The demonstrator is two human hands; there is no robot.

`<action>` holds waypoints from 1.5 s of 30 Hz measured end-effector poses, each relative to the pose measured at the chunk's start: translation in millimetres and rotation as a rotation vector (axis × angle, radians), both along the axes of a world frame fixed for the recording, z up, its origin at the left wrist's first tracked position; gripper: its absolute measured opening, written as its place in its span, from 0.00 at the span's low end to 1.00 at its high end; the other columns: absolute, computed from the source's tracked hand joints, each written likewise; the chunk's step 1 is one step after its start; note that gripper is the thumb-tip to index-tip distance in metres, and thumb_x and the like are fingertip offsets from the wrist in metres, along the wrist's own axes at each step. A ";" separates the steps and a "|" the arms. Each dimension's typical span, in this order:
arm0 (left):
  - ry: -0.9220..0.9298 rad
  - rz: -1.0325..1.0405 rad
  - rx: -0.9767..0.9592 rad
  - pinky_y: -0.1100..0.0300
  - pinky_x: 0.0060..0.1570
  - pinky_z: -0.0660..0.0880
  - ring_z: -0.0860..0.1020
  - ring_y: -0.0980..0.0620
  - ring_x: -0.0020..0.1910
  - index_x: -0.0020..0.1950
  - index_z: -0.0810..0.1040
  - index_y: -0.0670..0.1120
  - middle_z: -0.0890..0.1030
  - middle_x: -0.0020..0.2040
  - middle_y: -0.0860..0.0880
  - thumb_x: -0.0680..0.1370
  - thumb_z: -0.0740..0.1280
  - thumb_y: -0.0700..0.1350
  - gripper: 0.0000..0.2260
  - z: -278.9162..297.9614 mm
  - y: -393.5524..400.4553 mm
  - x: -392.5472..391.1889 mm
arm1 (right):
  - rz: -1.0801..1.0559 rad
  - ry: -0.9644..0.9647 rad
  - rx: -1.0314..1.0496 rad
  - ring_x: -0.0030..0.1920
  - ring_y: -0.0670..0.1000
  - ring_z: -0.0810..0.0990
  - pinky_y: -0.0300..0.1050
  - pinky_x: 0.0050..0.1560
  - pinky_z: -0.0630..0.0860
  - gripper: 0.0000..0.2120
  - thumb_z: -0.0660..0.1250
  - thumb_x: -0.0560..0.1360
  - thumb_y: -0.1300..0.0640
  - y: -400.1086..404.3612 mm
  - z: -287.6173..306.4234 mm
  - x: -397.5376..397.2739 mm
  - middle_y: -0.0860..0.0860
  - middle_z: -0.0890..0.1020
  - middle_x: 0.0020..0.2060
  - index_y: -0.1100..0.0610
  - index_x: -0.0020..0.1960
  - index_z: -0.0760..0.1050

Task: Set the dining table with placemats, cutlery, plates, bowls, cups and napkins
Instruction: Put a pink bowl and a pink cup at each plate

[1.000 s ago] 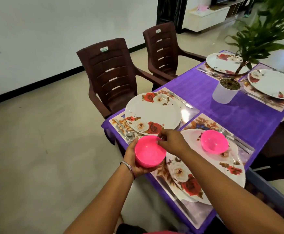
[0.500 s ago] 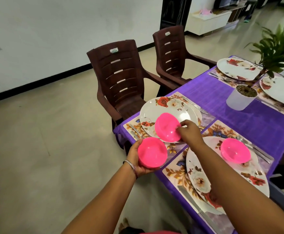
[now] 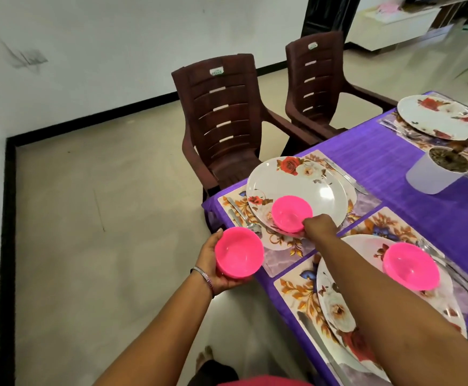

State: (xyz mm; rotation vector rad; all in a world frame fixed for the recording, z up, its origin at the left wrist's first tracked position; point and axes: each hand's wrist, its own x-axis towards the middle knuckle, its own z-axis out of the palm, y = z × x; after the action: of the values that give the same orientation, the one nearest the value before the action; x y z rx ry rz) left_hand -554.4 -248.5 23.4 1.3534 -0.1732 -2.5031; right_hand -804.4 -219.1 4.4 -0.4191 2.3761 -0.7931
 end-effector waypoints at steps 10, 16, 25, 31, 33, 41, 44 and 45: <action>0.027 0.021 0.019 0.43 0.53 0.74 0.75 0.36 0.53 0.58 0.76 0.45 0.77 0.55 0.38 0.72 0.66 0.62 0.24 5.2 -12.8 11.9 | -0.047 0.103 0.096 0.58 0.63 0.76 0.53 0.54 0.75 0.22 0.67 0.74 0.57 -9.2 9.2 14.4 0.63 0.76 0.59 0.64 0.64 0.68; 0.058 0.004 -0.007 0.42 0.43 0.79 0.76 0.36 0.52 0.59 0.76 0.45 0.78 0.54 0.38 0.72 0.65 0.62 0.25 19.7 -42.8 42.3 | 0.080 0.461 0.005 0.61 0.60 0.70 0.54 0.60 0.71 0.19 0.66 0.75 0.55 -41.5 35.3 69.7 0.60 0.73 0.61 0.59 0.64 0.71; 0.113 0.208 -0.128 0.45 0.47 0.75 0.75 0.37 0.49 0.54 0.78 0.45 0.79 0.50 0.39 0.71 0.65 0.58 0.20 48.2 -114.8 131.3 | 0.677 0.170 -0.496 0.46 0.49 0.77 0.43 0.47 0.71 0.10 0.68 0.76 0.52 -140.6 57.2 240.9 0.53 0.81 0.44 0.58 0.49 0.80; 0.087 0.344 -0.183 0.39 0.57 0.72 0.75 0.37 0.55 0.60 0.78 0.46 0.79 0.56 0.40 0.68 0.69 0.59 0.24 43.4 -160.0 185.6 | 0.786 0.137 -0.653 0.49 0.44 0.74 0.23 0.49 0.65 0.11 0.66 0.76 0.51 -192.5 46.9 303.8 0.51 0.77 0.50 0.55 0.55 0.78; 0.076 0.391 -0.202 0.37 0.59 0.70 0.74 0.36 0.57 0.62 0.78 0.47 0.78 0.58 0.39 0.67 0.70 0.59 0.27 38.2 -193.3 208.7 | 0.825 0.079 -0.665 0.48 0.43 0.74 0.21 0.47 0.65 0.08 0.65 0.78 0.53 -231.4 45.4 325.1 0.50 0.76 0.50 0.53 0.55 0.79; 0.055 0.501 -0.242 0.39 0.56 0.73 0.75 0.35 0.56 0.63 0.77 0.46 0.79 0.57 0.38 0.67 0.67 0.68 0.34 48.9 -371.7 250.4 | 0.975 0.117 -0.710 0.45 0.47 0.76 0.35 0.44 0.72 0.10 0.63 0.79 0.51 -429.9 60.1 365.4 0.50 0.76 0.45 0.50 0.56 0.80; 0.066 0.545 -0.261 0.40 0.55 0.73 0.76 0.34 0.55 0.62 0.76 0.45 0.80 0.54 0.37 0.69 0.64 0.69 0.34 63.5 -451.9 258.3 | 1.027 0.158 -0.729 0.45 0.48 0.76 0.43 0.45 0.74 0.11 0.61 0.79 0.49 -515.6 77.0 374.1 0.49 0.75 0.45 0.50 0.56 0.80; 0.054 0.562 -0.262 0.40 0.55 0.73 0.76 0.34 0.54 0.62 0.76 0.45 0.80 0.53 0.37 0.70 0.64 0.68 0.32 68.3 -474.3 261.6 | 1.044 0.173 -0.736 0.45 0.49 0.76 0.44 0.44 0.74 0.12 0.61 0.80 0.49 -540.1 82.9 377.2 0.49 0.75 0.45 0.50 0.57 0.79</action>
State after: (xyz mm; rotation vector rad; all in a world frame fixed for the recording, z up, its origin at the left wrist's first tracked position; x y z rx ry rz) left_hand -292.8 -722.9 91.6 1.0485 -0.0886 -1.9661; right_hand -427.3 -759.2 87.3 -1.8630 1.5175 -1.0539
